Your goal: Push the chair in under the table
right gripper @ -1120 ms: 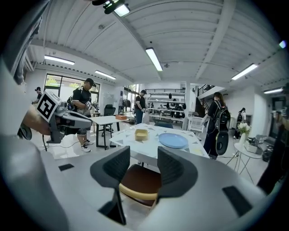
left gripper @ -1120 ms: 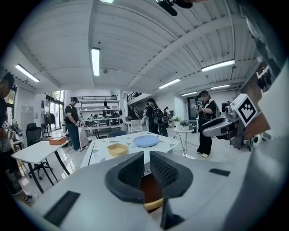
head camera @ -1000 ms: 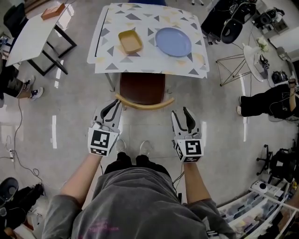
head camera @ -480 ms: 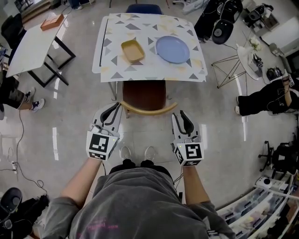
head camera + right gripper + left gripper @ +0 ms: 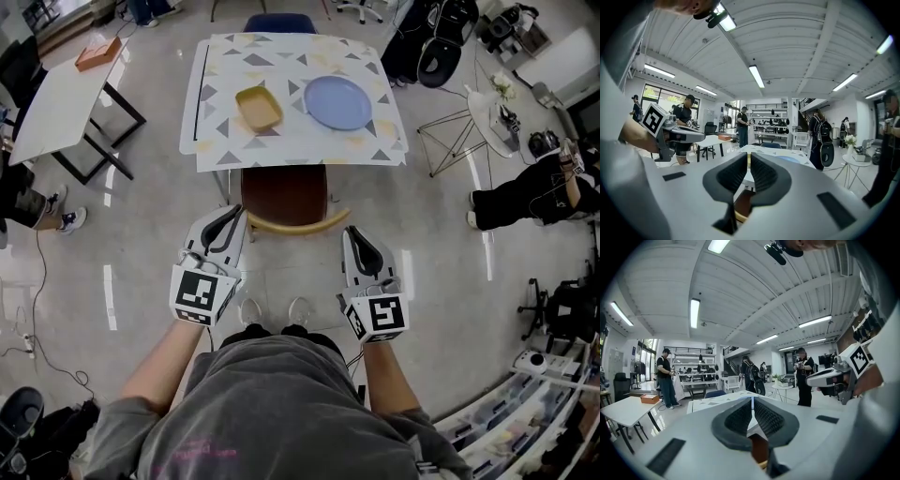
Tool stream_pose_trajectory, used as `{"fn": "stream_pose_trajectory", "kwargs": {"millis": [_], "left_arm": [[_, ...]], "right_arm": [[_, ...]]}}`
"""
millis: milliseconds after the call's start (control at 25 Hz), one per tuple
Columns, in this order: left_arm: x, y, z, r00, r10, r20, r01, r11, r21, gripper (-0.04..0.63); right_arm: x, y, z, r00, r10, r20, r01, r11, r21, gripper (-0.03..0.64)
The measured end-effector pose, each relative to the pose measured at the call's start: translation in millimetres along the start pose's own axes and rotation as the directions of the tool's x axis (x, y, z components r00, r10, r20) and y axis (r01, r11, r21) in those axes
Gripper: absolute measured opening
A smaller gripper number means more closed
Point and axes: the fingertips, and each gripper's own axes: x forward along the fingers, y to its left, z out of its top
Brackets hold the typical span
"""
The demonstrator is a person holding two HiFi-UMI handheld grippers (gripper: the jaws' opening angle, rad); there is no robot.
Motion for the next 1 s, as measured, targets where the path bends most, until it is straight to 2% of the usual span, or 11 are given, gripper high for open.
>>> {"fn": "stream_pose_trajectory", "kwargs": {"millis": [1000], "left_arm": [[10.4, -8.3, 9.8, 1.0, 0.024, 0.006, -0.024, 1.0, -0.016, 0.012]], "right_arm": [[5.7, -11.4, 7.8, 0.998, 0.055, 0.009, -0.055, 0.998, 0.034, 0.003]]}}
